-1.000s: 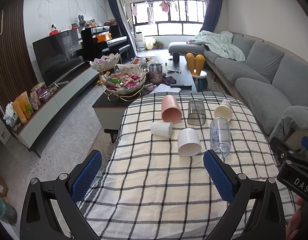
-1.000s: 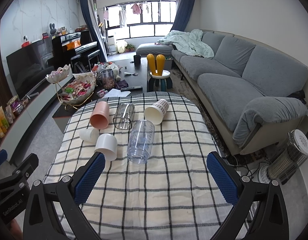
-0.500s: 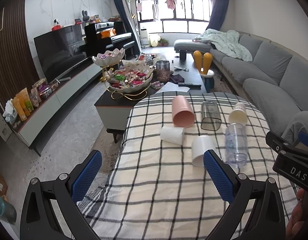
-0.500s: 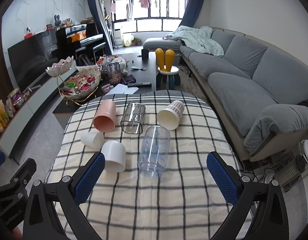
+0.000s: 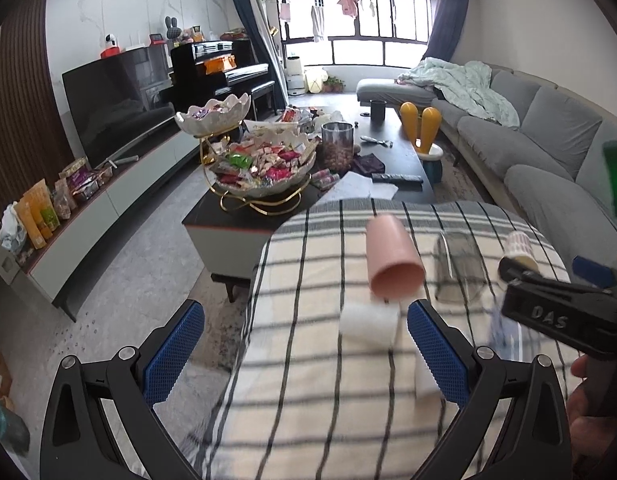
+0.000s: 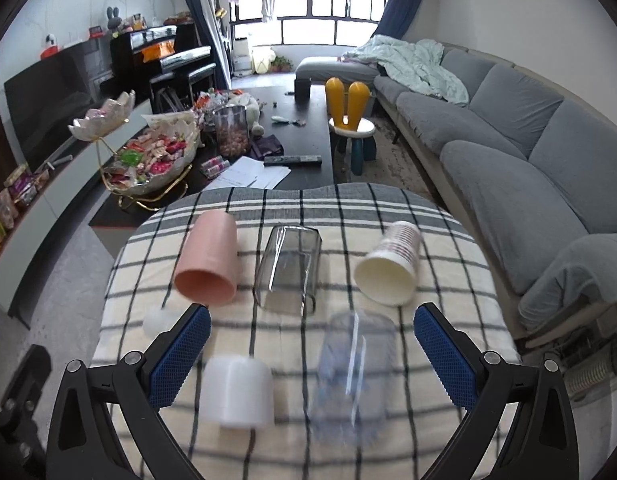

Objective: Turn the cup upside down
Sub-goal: 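Move the right gripper down around the clear glass cup and close it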

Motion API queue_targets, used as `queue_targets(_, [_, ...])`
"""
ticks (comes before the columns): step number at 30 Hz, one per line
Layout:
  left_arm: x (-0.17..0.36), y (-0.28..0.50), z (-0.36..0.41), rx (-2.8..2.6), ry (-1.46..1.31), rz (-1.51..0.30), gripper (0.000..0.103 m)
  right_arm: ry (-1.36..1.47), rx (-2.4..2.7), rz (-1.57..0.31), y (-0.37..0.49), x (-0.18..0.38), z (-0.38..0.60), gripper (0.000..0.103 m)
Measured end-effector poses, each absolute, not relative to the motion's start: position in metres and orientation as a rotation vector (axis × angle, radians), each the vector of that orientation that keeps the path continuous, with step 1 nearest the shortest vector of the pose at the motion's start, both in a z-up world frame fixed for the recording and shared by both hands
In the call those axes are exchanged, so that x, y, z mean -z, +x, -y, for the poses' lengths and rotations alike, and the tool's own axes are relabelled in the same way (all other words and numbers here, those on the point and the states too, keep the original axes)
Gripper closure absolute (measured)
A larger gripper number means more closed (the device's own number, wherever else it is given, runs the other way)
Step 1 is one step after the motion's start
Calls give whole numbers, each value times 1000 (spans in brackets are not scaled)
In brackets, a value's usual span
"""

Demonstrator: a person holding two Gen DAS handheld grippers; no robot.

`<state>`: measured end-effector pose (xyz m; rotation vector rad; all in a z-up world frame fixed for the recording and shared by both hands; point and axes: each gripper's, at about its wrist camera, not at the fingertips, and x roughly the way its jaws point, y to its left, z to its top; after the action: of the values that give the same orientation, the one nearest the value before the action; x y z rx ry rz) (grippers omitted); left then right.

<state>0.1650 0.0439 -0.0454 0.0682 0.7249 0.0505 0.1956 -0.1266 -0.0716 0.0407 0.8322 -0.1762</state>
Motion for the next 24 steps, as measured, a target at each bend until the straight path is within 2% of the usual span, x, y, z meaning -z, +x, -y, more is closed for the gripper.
queue_targets(10, [77,248,-45,-64,74,-753,0,74,215,-1001,293,131,134,10])
queue_targets(19, [95,271,-49,-60,55,-780,0,98,216,-1088,319,163,135,13])
queue_targets(24, [96,272,-51,-64,49,-783,0,133,202,-1127,327,174,137,23])
